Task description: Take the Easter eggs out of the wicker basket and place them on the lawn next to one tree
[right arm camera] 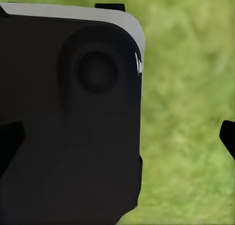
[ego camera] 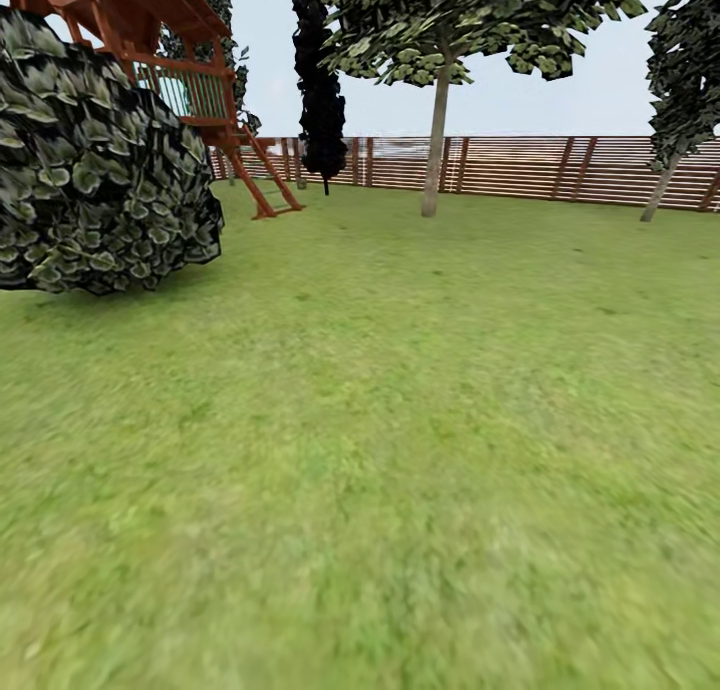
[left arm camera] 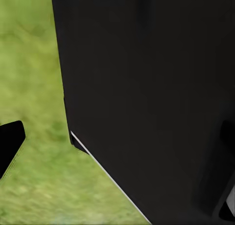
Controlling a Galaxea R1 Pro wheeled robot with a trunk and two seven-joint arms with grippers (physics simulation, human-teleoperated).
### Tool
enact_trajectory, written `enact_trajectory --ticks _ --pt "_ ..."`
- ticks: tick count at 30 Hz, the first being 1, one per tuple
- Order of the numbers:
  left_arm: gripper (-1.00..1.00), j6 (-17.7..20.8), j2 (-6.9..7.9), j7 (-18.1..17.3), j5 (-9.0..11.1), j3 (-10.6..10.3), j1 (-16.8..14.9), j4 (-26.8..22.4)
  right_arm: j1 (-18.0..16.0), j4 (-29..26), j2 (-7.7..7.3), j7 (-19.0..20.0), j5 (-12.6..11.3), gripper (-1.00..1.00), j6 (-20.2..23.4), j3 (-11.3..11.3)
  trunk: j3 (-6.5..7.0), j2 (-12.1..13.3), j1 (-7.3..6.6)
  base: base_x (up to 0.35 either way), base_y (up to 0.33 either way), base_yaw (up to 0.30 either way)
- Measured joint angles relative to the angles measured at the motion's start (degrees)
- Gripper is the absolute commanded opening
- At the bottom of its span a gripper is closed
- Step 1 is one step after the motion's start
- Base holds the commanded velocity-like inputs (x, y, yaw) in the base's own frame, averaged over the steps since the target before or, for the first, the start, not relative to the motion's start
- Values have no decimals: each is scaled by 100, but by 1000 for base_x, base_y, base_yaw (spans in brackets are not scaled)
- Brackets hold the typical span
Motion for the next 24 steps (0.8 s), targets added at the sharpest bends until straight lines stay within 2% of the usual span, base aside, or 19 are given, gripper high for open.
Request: enact_trajectory --ticks 24 --pt "100 0 -21 0 0 -1 0 7 3 1 1 0 11 100 -1 0 0 0 0 334 77 0"
